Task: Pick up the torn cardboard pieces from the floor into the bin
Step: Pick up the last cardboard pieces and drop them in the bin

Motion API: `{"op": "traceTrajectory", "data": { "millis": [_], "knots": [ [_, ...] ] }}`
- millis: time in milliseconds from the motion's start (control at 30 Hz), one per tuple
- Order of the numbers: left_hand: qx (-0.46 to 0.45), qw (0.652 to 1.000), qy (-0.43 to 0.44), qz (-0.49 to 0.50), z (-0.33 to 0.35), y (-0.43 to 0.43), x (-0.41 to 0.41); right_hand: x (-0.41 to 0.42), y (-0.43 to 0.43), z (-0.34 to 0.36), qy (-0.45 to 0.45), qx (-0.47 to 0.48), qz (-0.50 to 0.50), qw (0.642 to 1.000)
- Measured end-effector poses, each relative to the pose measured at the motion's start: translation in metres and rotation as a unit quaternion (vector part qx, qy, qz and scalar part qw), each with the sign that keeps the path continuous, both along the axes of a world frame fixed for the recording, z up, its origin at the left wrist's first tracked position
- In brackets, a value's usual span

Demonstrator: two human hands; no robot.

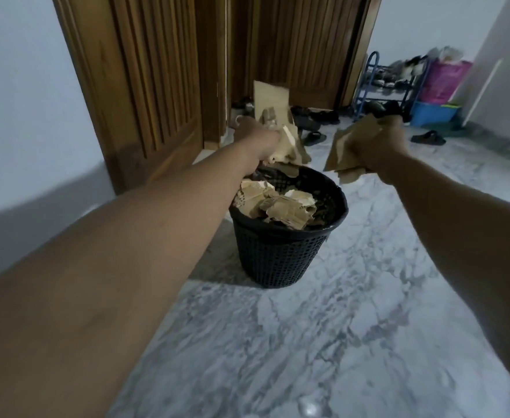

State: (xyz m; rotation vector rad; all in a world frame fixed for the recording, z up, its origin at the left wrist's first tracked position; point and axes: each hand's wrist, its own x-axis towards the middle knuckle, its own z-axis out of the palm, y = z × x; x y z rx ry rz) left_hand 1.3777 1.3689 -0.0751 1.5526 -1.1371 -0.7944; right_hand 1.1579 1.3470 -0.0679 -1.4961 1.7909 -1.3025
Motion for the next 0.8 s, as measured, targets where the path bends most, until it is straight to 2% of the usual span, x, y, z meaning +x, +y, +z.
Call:
{"op": "traceTrajectory", "data": {
  "millis": [67,133,200,300,367,433,500,567,600,733,800],
  "knots": [
    [0.022,0.999,-0.032,-0.015,0.004,-0.004,-0.006,0.019,0.008,0.002,0.039,-0.021,0.044,0.998],
    [0.047,0.999,-0.02,-0.013,-0.015,-0.009,-0.012,0.031,0.007,-0.02,0.065,-0.052,0.064,0.994],
    [0.091,0.995,-0.03,-0.01,-0.041,-0.014,-0.019,0.039,0.004,-0.043,0.114,-0.042,0.071,0.99],
    [0.159,0.982,-0.085,-0.049,-0.064,-0.027,-0.026,0.041,-0.01,-0.067,0.132,-0.034,0.082,0.987],
    [0.191,0.963,-0.168,-0.086,-0.073,-0.034,-0.029,0.037,-0.022,-0.081,0.19,0.023,0.107,0.976],
    [0.194,0.922,-0.321,-0.094,-0.084,-0.041,-0.025,0.03,-0.033,-0.094,0.24,0.09,0.102,0.961],
    [0.158,0.893,-0.412,-0.086,-0.095,-0.044,-0.019,0.023,-0.04,-0.107,0.266,0.087,0.107,0.954],
    [0.122,0.888,-0.421,-0.138,-0.108,-0.045,-0.016,0.017,-0.046,-0.117,0.334,0.067,0.146,0.929],
    [0.124,0.88,-0.423,-0.176,-0.115,-0.044,-0.015,0.016,-0.048,-0.122,0.387,0.074,0.167,0.904],
    [0.184,0.843,-0.449,-0.232,-0.138,-0.047,-0.013,0.024,-0.043,-0.136,0.506,0.219,0.23,0.802],
    [0.233,0.829,-0.446,-0.243,-0.143,-0.047,-0.017,0.027,-0.04,-0.14,0.513,0.269,0.236,0.78]
  ]
}}
